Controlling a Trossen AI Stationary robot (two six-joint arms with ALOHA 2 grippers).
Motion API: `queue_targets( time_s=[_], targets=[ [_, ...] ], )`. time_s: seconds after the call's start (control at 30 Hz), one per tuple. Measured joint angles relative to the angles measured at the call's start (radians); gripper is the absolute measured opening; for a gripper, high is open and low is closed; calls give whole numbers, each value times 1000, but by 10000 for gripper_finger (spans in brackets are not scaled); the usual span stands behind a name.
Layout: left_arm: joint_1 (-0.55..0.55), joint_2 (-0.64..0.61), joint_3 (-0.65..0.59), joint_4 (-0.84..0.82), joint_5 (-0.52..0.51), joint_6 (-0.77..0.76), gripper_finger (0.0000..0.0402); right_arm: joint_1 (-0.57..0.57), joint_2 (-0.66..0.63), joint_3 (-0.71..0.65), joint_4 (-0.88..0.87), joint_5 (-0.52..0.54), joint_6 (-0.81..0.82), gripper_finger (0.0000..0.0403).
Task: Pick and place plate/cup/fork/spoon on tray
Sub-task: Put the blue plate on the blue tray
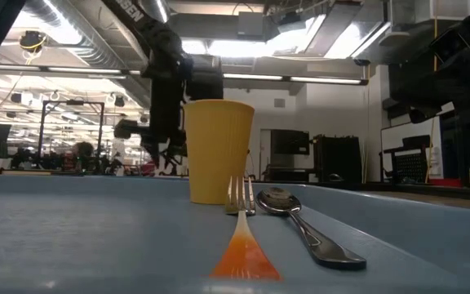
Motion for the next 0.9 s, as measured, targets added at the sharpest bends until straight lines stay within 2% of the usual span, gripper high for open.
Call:
queue_targets(
  time_s=[0.37, 0.53, 0.73, 0.9],
  targets=[
    [44, 109, 3, 114, 101, 4, 60, 0, 0, 0, 0, 0, 0, 110],
    [39, 128, 3, 311, 135, 111, 60, 0, 0, 0, 0, 0, 0, 110],
    [11, 136, 0, 569, 273, 278, 60, 0, 0, 0, 0, 0, 0, 110],
    [-9, 137, -1, 650, 341, 338, 60, 0, 0, 0, 0, 0, 0, 110]
  ],
)
